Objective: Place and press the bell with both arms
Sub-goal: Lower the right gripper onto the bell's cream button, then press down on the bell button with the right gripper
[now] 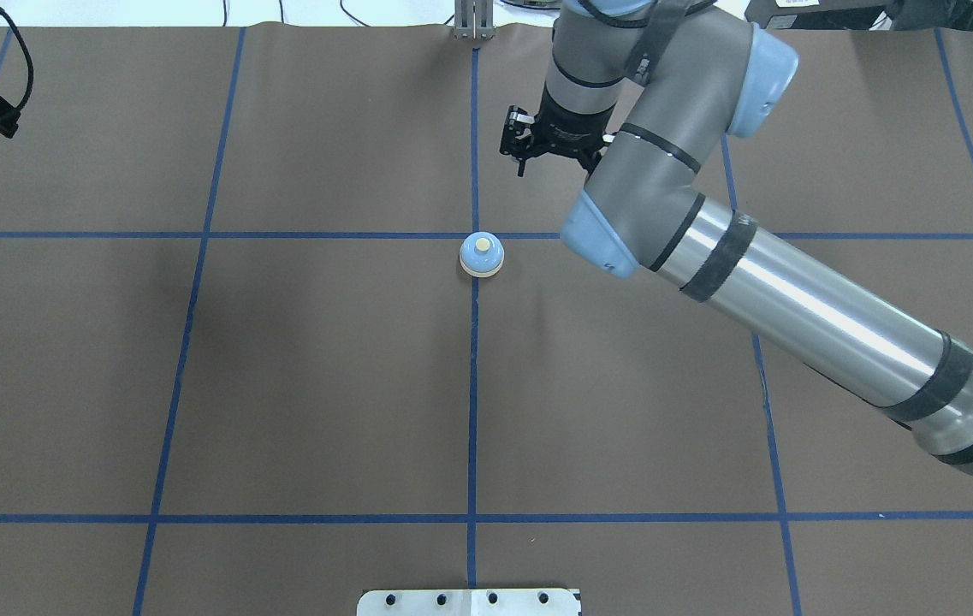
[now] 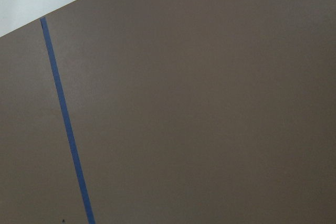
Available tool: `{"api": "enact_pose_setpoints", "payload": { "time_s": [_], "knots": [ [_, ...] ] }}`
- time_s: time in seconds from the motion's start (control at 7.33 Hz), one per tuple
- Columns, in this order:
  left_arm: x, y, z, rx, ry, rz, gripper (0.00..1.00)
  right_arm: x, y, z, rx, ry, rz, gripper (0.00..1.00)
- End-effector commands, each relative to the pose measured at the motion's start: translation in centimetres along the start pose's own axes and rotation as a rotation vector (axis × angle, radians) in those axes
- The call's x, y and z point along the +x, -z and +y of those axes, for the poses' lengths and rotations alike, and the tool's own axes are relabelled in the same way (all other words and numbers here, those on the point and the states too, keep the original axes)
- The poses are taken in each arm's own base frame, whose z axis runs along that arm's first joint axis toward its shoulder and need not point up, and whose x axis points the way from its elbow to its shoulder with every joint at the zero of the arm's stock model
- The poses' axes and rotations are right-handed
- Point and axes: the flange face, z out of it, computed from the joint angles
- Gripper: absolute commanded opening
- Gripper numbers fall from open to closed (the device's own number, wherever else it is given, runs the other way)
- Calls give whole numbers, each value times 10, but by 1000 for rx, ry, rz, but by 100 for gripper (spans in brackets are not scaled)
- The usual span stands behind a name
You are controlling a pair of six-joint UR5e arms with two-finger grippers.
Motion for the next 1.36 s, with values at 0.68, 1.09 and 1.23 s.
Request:
{"api": "enact_pose_setpoints", "payload": {
  "time_s": [0.68,1.09,1.23],
  "knots": [
    [-5,-4,15,-3,-37,4,100,-71,-54,56,27,-30,45,0],
    [-5,-4,16,-2,-37,2,100,-65,-71,52,23,-33,72,0],
    [-5,-3,16,-1,-38,3,100,-63,-77,51,20,-36,82,0]
  ]
}}
